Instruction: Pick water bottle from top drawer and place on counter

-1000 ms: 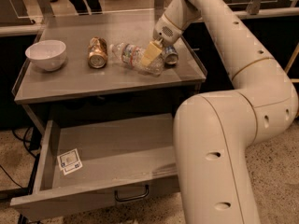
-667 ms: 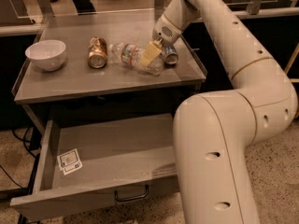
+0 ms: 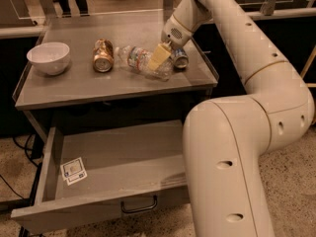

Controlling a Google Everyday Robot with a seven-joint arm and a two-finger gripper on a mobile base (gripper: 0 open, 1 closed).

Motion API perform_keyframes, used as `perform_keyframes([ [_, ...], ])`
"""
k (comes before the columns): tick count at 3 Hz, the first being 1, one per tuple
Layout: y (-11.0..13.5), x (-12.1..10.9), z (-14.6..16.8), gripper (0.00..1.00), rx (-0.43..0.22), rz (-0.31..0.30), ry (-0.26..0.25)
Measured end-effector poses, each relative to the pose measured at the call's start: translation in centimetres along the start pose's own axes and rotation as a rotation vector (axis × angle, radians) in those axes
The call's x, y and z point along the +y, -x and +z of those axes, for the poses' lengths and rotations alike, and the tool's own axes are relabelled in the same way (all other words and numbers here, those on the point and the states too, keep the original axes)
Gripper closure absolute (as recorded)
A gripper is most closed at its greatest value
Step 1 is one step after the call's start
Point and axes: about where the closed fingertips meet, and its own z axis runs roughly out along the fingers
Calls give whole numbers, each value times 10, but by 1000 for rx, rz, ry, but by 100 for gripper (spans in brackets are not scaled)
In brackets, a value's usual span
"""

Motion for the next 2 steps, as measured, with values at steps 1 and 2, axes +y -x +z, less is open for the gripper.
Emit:
perform_keyframes([
  [1,0,0,0,12,0,0,0],
  [2,0,0,0,0,0,0,0],
])
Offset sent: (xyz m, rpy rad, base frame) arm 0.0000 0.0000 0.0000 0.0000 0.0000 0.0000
